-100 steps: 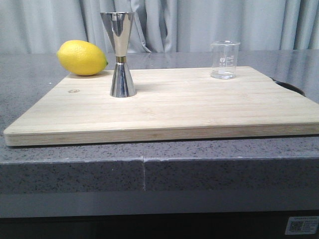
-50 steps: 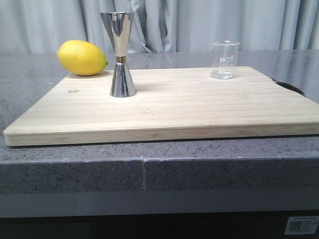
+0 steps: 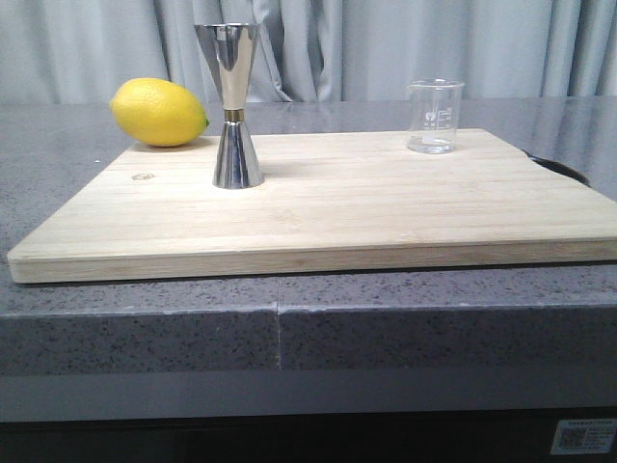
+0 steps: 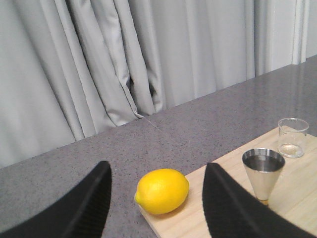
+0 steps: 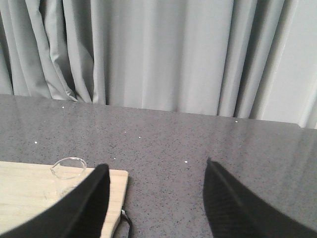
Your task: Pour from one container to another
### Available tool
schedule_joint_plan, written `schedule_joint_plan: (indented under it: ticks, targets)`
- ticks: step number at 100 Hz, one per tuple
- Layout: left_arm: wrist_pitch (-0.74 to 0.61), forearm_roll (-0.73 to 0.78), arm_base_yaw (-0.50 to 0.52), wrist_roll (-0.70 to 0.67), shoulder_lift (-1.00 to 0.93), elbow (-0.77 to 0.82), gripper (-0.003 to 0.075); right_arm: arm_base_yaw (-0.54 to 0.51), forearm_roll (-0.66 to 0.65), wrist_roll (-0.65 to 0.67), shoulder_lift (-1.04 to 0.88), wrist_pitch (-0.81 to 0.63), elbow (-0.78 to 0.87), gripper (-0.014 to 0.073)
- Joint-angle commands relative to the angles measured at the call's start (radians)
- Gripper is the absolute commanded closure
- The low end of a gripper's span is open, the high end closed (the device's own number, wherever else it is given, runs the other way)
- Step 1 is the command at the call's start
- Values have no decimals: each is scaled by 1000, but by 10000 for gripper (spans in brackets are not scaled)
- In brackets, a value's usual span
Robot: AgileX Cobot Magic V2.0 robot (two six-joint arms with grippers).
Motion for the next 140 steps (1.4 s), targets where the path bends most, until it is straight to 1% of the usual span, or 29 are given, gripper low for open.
schedule_joint_plan:
  ticks: [1,11,24,28,38,50,51,57,65,76,89,124,134,140]
  targets:
    - [4,-74,2,10,-46,36,353,-6,0,-2,-45,-99,20,221]
    - [4,-96,2,10,-79,101,353,-6,3,-2,-92,-101,67,237]
    - [4,-108,2,8,-110,163,356,-6,5,-2,-158,-101,118,306]
    - [4,-108,2,8,-120,176,372,-6,5,-2,-181,-101,133,330]
    - [4,-106,2,8,-139,193,444,-6,6,-2,-227,-87,153,391]
    - [6,-118,2,8,-150,194,572,-6,6,-2,-260,-56,156,456]
    - [6,-118,2,8,-150,194,572,-6,6,-2,-261,-53,156,459]
    - [11,-138,2,8,-150,194,632,-6,6,-2,-268,-50,156,483]
    - [11,-155,2,8,-150,194,681,-6,6,-2,-272,-50,156,508]
    - [13,-161,2,13,-150,194,738,-6,6,-2,-272,-50,156,569]
    - [28,-161,2,13,-150,194,738,-6,6,-2,-272,-50,156,664]
    - [29,-161,2,13,-150,194,739,-6,6,-2,-272,-50,156,664]
    - [29,-207,2,13,-150,194,739,-6,6,-2,-272,-50,156,664]
    - [27,-208,2,13,-150,194,739,-6,6,-2,-272,-50,156,664]
